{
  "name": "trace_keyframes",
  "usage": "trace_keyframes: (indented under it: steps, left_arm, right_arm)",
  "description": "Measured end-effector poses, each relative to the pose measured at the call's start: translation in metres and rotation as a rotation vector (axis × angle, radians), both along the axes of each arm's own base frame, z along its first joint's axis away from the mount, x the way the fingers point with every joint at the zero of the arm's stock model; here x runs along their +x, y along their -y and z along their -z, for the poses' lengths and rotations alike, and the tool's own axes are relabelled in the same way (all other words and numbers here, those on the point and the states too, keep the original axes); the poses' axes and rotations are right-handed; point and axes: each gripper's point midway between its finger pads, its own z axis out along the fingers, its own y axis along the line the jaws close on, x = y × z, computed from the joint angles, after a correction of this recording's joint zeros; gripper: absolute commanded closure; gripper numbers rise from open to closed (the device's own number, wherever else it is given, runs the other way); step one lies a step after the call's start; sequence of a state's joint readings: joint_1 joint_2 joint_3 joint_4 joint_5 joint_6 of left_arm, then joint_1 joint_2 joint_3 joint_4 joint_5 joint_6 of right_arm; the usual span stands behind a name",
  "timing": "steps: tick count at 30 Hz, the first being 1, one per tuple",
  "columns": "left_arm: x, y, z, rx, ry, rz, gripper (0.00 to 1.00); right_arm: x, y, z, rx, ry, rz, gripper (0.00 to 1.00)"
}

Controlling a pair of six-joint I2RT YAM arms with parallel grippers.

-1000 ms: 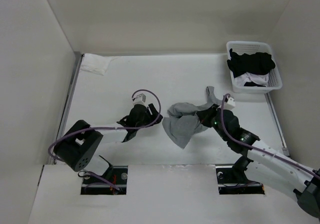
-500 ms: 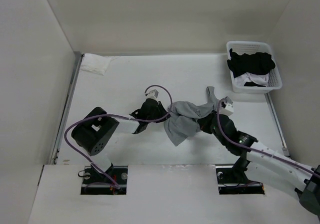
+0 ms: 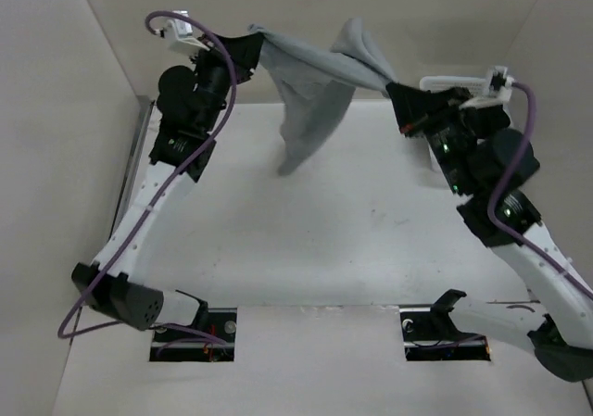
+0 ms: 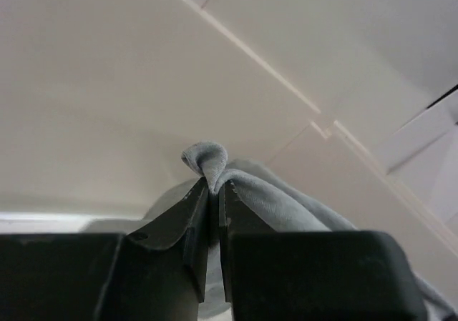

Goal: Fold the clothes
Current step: Flatten the tank top out

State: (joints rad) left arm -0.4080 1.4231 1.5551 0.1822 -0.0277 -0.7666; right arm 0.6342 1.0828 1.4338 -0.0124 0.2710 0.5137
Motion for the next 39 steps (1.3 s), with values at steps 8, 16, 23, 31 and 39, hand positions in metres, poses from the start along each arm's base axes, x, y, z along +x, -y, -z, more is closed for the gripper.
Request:
trace_keyframes:
  steps: [8, 16, 23, 31, 39]
  left_arm:
    - [-0.039, -0.017, 0.088, 0.077, -0.152, 0.029, 0.91]
    - [-0.060, -0.084, 0.433, 0.274, -0.984, -0.113, 0.58]
    - [-0.099, -0.115, 0.475, 0.315, -1.069, -0.238, 0.58]
    - [-0.114, -0.146, 0.430, 0.298, -0.877, -0.418, 0.50]
    - [-0.129, -0.139, 0.469, 0.444, -0.981, -0.402, 0.47]
  right_arm:
    - [-0.085, -0.066, 0.175, -0.073, -0.230, -0.271, 0.90]
    - [-0.148, -0.072, 0.454, -0.437, -0.825, -0.297, 0.49]
    - [-0.086, -0.043, 0.433, -0.314, -0.820, -0.111, 0.52]
    - [-0.027, -0.026, 0.461, -0.406, -0.918, -0.005, 0.56]
    - [-0.041, -0.032, 0.497, -0.481, -1.026, -0.091, 0.56]
